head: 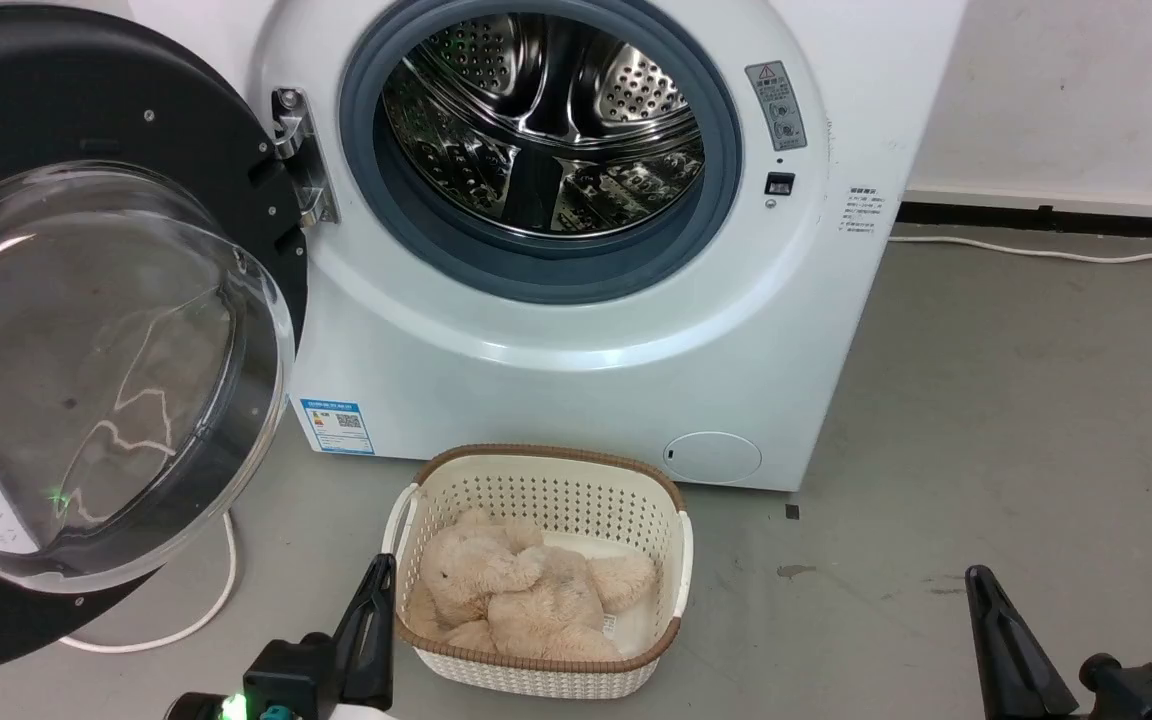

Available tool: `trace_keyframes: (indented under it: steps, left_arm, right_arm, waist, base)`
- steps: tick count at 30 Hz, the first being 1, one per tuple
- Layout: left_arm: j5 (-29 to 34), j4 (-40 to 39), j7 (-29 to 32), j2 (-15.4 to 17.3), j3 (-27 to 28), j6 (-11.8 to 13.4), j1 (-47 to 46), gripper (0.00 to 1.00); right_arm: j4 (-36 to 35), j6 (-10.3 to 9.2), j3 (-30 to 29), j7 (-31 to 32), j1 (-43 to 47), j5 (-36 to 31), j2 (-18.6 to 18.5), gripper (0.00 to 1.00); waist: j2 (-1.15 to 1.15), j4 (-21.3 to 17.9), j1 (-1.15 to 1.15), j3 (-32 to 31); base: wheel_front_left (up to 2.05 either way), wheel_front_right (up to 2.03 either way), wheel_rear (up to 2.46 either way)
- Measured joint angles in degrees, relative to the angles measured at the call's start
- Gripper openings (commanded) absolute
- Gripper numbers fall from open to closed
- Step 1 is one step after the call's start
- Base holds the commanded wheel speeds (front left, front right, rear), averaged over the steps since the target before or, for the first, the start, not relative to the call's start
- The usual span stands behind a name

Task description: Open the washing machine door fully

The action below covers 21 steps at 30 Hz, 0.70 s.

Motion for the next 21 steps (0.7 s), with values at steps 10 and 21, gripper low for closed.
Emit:
trace_keyframes:
  steps: [10, 21]
  left_arm:
    - [1.26, -0.46, 0.94, -0.91, 1.22, -0.82, -0.05, 0.00]
    - [2.52, -0.85, 2.34, -1.49, 2.74, -1.49, -0.12, 0.00]
  right_arm:
    - [-0.01, 0.00, 0.12, 1.02, -0.50, -0.53, 0.00, 0.00]
    - [-0.07, 0.00, 0.24, 2.20, -1.27, -1.19, 0.00, 0.00]
  waist:
    - [0.00, -0.20, 0.00, 0.10]
    - [0.00, -0.41, 0.00, 0.21]
  base:
    - [0.00, 0.00, 0.00]
    - [0.00, 0.00, 0.00]
